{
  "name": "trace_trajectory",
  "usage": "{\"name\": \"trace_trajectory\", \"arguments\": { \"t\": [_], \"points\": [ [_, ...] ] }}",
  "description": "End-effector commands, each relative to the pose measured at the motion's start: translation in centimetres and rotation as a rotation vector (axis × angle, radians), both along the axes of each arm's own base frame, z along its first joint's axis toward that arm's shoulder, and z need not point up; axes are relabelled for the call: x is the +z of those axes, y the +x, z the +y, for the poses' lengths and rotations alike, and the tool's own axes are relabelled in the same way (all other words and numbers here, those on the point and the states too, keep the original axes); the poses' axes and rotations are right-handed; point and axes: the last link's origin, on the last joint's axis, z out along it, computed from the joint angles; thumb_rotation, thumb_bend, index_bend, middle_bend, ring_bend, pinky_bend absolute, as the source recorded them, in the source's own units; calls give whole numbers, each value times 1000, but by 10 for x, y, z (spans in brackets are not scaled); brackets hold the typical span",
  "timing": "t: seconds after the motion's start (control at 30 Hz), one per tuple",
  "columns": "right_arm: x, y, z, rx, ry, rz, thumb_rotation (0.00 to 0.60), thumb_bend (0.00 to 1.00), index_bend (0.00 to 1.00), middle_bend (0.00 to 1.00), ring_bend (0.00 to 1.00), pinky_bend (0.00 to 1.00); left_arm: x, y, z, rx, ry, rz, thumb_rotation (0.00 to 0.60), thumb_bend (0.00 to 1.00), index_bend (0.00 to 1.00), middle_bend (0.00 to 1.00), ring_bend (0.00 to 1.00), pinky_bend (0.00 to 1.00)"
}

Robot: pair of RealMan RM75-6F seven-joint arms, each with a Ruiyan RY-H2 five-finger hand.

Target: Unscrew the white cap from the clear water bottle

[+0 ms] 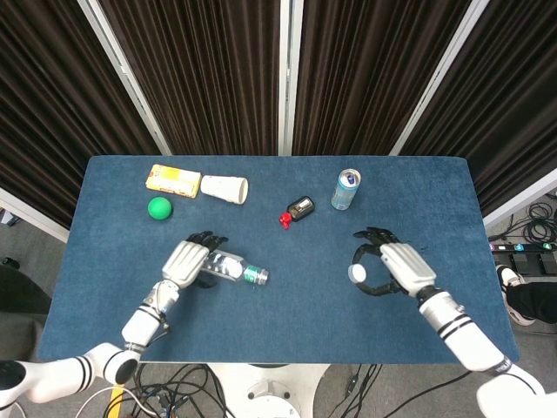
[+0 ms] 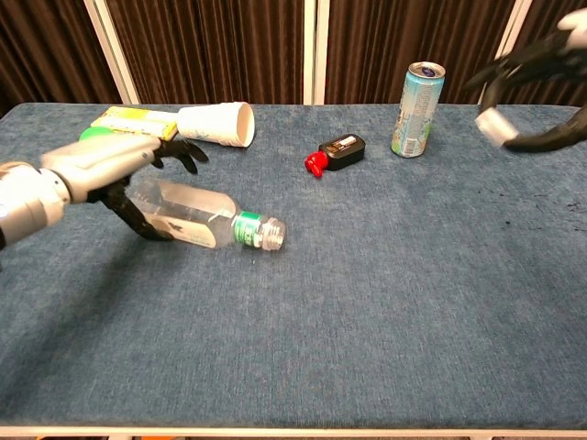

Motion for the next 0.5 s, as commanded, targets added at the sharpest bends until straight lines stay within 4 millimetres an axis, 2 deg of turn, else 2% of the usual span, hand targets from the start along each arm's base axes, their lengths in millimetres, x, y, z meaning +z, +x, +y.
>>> {"name": "trace_trajectory", "arguments": {
  "t": [0.03, 0.17, 0.3, 0.5],
  "points": [
    [-29, -1, -8, 33, 45, 62, 600, 327, 521, 103, 0, 0, 24, -4, -7, -7, 64, -43, 600, 80, 151, 189, 100, 204],
    [-64, -6, -18, 45, 91, 124, 600, 327, 446, 67, 0, 0, 60, -20, -12, -9, 172, -126, 600, 65, 150, 190, 100, 202],
    [-91, -10, -32, 56, 74, 177, 600, 327, 435, 62, 0, 0, 99, -51, -24, 31, 279, -96, 600, 63, 150, 193, 100, 200],
    [-122, -20, -46, 69, 23, 269, 600, 326, 405, 51, 0, 0, 135, -89, -51, 146, 349, -44, 600, 58, 150, 193, 100, 200]
  ]
}}
